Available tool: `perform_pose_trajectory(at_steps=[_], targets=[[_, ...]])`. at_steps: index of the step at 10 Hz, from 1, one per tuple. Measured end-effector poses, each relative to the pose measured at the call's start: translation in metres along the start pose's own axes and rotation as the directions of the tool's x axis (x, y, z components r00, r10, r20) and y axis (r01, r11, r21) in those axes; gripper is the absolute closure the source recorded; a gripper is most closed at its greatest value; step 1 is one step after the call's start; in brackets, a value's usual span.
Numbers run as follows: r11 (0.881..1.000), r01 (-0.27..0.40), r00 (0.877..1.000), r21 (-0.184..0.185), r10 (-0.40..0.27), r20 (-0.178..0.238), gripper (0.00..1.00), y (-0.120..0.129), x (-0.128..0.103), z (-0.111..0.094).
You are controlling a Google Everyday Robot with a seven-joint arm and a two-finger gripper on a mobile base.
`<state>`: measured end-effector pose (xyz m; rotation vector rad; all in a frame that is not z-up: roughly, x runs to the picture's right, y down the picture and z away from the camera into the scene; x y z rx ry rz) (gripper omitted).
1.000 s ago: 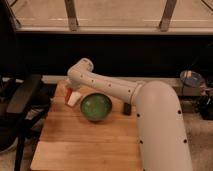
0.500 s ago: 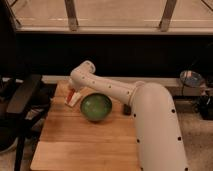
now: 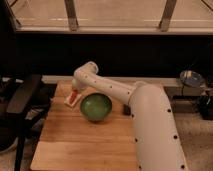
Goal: Place the pepper on the white sponge
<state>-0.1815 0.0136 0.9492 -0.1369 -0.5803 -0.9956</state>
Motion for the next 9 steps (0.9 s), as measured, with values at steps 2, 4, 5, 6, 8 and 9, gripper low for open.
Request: perform_pose_trajectory(at_steps=[2,4,5,6,8,9], targets=[[1.000,0.003,0.999,0.003,-0.003,0.048,0.43,0.0031,-0.0011,0.0063],[1.000,0.007,1.000,0.005,-0.007,0.012,0.50,-0.0035,0.0009,-0.0002],[1.000,0.005,1.000,0.005,-0.005,0.012,0.50,-0.0043,0.0008,-0.0012],[1.000,0.003,1.000,0.004,-0.003,0.021,0.50,-0.0028,0.0016,-0.0007],[1.000,0.005,1.000,0.005,-0.006,0.025,0.50,-0.0026,0.0028,-0.0006],[1.000,0.009,1.000,0.005,-0.009,0.023,0.50,-0.0039,0.0022,-0.0009]])
